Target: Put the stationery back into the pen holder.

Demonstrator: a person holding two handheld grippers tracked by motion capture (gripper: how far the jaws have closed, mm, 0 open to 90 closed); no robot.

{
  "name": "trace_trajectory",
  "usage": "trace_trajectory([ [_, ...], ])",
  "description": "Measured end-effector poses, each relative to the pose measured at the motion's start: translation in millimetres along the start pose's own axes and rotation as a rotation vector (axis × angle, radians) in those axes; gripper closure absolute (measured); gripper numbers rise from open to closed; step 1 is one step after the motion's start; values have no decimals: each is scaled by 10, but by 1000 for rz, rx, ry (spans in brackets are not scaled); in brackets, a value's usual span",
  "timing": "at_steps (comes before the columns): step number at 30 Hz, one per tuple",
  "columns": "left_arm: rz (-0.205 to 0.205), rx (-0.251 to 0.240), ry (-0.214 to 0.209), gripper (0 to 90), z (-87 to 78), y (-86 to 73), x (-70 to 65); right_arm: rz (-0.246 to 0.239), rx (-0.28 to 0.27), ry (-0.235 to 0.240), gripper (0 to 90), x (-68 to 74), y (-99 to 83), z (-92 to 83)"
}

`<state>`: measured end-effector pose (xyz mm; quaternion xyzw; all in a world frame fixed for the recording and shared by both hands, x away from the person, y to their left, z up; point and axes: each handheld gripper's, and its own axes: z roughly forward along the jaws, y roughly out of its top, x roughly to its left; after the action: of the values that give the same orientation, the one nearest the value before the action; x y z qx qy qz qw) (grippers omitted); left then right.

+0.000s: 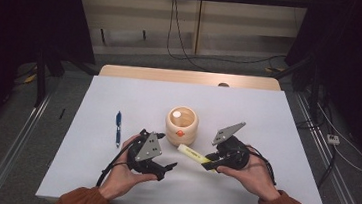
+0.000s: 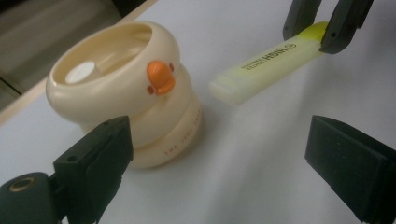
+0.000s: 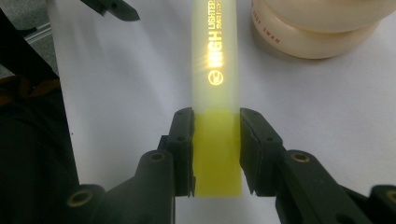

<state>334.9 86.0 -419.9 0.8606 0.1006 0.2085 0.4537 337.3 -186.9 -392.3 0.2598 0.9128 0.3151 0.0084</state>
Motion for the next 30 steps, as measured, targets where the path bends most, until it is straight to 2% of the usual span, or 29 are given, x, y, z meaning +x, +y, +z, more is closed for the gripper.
trace_trajectory([
  [3,29,5,7,86,48,32,-23,0,-4,0,675,-1,3,-15],
  [6,120,16,32,93,90,41,-69,-7,-7,-2,675,2,12,-28],
  [10,186,32,61,116,129,37,-120,-11,1,-1,675,6,32,-23],
  [16,242,36,123,132,138,26,-203,-11,22,6,675,13,85,31],
  [20,269,44,149,186,144,17,-247,-19,28,15,675,21,138,67],
  [22,319,53,170,197,148,26,-262,-26,29,14,675,31,168,76],
  [25,367,54,193,225,158,44,-293,-32,37,12,675,50,208,84],
  [26,397,46,204,243,163,54,-315,-36,37,11,675,49,217,89],
  [27,445,57,214,251,166,74,-333,-32,43,14,675,51,226,91],
  [30,452,77,218,253,193,109,-372,-34,46,16,675,50,246,113],
])
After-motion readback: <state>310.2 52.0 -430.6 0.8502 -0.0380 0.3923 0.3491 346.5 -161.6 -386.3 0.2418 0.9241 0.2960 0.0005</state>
